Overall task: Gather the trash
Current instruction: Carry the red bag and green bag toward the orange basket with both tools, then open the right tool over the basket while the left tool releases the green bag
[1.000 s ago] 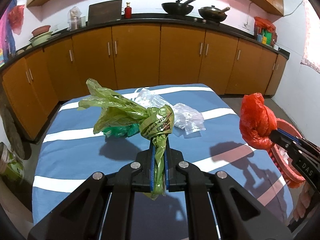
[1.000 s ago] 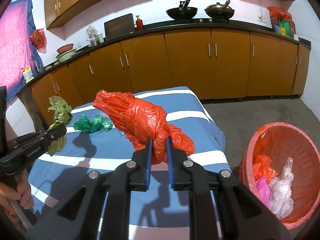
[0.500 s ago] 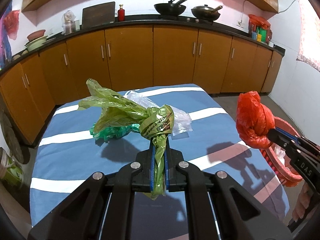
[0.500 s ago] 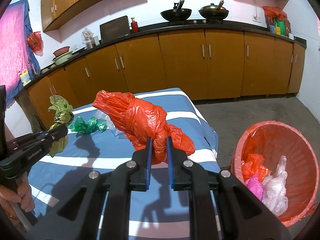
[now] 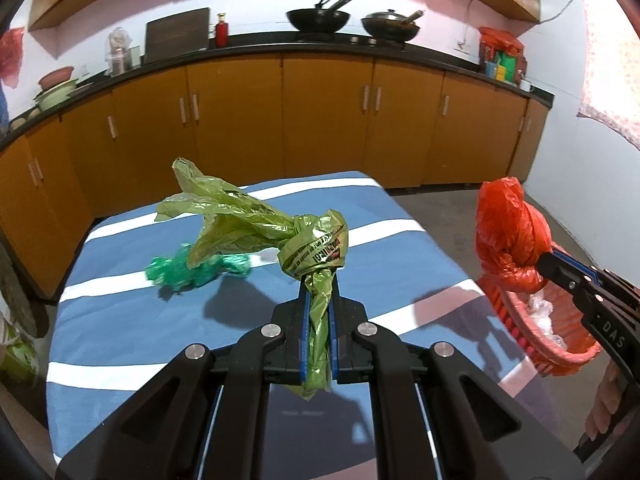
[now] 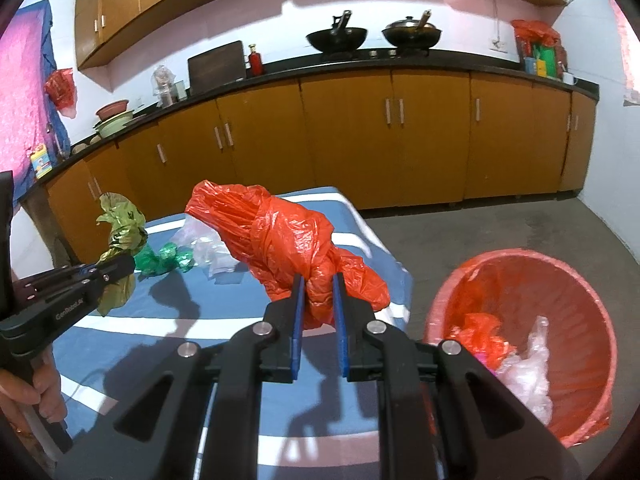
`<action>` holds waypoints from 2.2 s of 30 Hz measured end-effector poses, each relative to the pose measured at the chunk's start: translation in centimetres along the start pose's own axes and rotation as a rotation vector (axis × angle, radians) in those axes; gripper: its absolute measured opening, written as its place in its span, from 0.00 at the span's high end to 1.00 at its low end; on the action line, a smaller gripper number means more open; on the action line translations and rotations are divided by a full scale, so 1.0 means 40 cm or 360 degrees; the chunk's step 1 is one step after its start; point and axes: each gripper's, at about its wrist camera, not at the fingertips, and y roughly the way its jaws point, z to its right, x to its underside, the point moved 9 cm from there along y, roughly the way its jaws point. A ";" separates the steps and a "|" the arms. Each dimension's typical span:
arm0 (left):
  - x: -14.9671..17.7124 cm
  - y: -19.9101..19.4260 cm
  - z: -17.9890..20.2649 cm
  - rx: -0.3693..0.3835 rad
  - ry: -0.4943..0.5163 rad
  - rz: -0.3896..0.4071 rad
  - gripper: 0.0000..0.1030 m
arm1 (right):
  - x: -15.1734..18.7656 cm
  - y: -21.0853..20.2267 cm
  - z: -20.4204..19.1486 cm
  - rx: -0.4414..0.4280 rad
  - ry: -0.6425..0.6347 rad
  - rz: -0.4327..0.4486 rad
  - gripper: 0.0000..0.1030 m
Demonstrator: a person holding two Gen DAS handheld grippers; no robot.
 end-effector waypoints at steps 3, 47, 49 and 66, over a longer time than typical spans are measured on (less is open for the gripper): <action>-0.009 0.002 0.053 0.0044 0.0036 0.0007 0.93 | -0.001 -0.019 0.047 0.0043 0.0028 0.0014 0.85; 0.007 0.080 0.707 0.0729 0.0420 -0.0039 0.93 | 0.081 -0.157 0.577 0.0596 0.0386 0.0051 0.85; 0.013 0.083 0.720 0.0740 0.0435 -0.0040 0.93 | 0.082 -0.153 0.580 0.0600 0.0395 0.0047 0.85; 0.040 0.106 0.782 0.0795 0.0483 -0.0077 0.92 | 0.083 -0.144 0.597 0.0589 0.0426 0.0045 0.83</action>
